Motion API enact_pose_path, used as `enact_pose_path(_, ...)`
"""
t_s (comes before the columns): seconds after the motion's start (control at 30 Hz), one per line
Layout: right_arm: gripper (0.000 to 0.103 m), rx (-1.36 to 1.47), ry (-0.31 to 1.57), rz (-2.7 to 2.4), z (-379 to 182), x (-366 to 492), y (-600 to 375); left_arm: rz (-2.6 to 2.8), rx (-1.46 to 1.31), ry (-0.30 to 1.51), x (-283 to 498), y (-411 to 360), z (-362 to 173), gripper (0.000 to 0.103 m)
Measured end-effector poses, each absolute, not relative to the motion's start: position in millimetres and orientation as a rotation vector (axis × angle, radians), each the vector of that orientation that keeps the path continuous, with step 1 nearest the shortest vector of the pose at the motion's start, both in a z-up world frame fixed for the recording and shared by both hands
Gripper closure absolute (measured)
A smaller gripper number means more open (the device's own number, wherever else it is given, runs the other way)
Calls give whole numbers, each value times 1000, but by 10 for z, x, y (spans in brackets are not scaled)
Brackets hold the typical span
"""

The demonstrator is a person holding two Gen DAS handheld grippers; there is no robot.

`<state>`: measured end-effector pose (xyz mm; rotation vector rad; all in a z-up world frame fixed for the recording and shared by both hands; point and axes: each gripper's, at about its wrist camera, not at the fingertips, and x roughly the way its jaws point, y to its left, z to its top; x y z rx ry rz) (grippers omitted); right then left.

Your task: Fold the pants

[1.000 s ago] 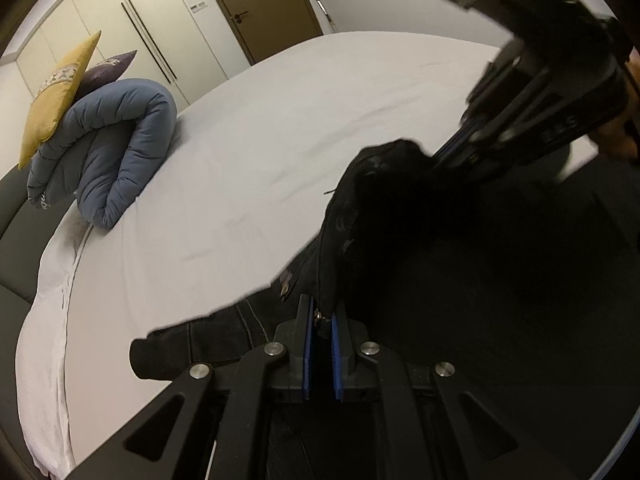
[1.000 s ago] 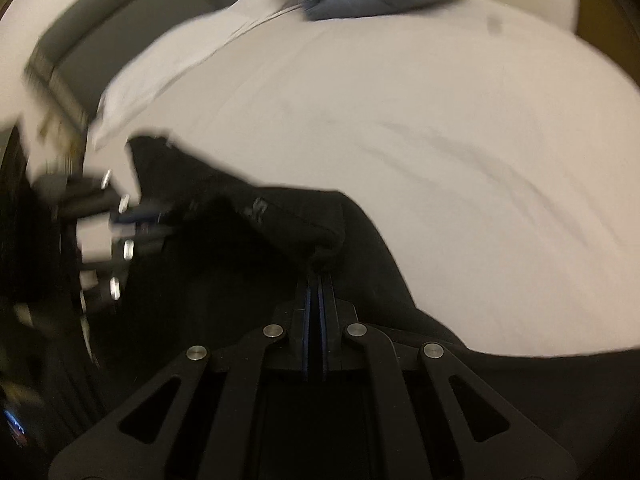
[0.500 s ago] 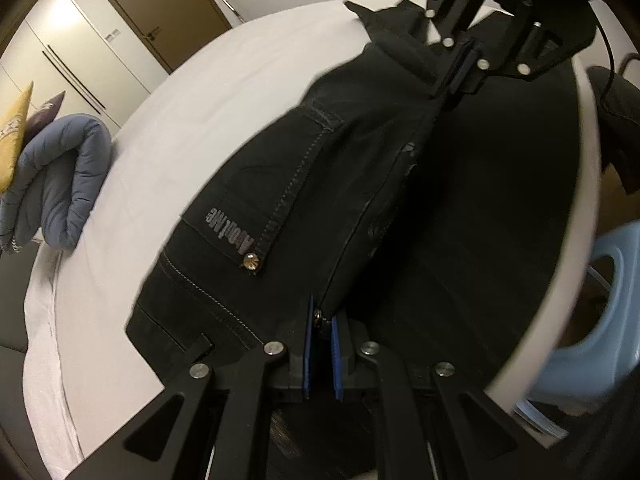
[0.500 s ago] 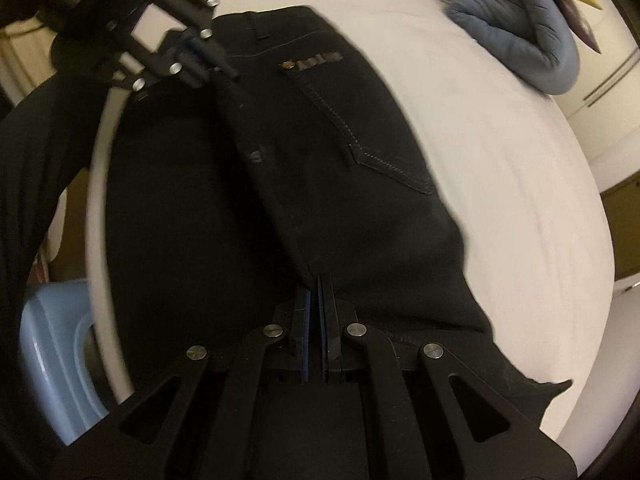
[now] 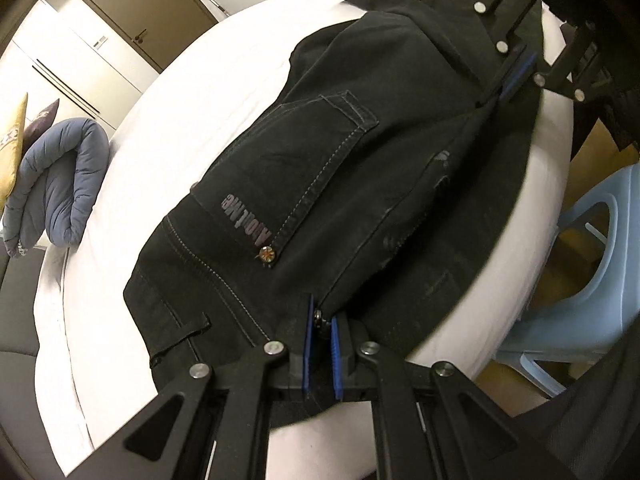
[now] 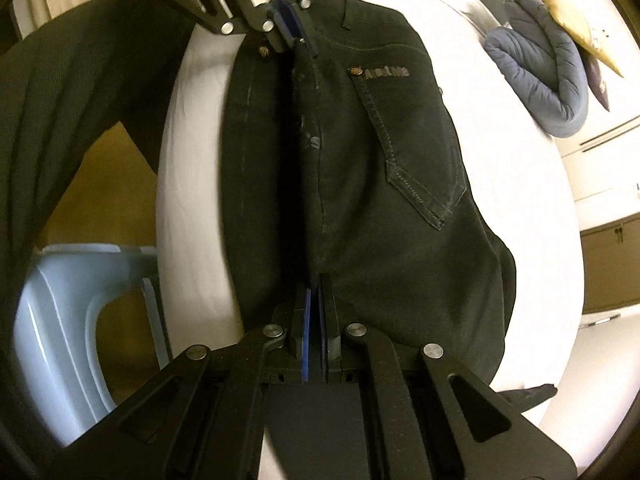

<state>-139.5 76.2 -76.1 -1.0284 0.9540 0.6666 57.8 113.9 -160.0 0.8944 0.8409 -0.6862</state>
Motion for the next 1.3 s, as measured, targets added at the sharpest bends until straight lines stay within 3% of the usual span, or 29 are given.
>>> enact_pose_path(0.53, 101, -1044, 962, 679, -702, -1337, 631, -672, 824, 864, 443, 1194, -1632, 94)
enact_pose_path(0.6, 101, -1046, 960, 670, -696, -1326, 549, -666, 806, 862, 486, 1206, -1628, 91)
enact_pose_path(0.67, 101, -1032, 964, 655, -738, -1370, 511, -661, 781, 875, 525, 1248, -1602, 67)
enact_pose_path(0.77, 100, -1016, 964, 637, -797, -1384, 471, -637, 751, 901, 579, 1324, -1513, 42)
enact_pose_path(0.87, 100, -1006, 956, 627, -802, -1375, 463, -665, 721, 949, 579, 1419, -1379, 37)
enact_pose_path(1.1, 99, -958, 951, 588, -852, -1316, 465, -629, 525, 923, 791, 1290, -1014, 37)
enact_pose_path(1.3, 94, -663, 961, 525, -757, -1241, 317, -649, 319, 996, 1120, 674, -1278, 37)
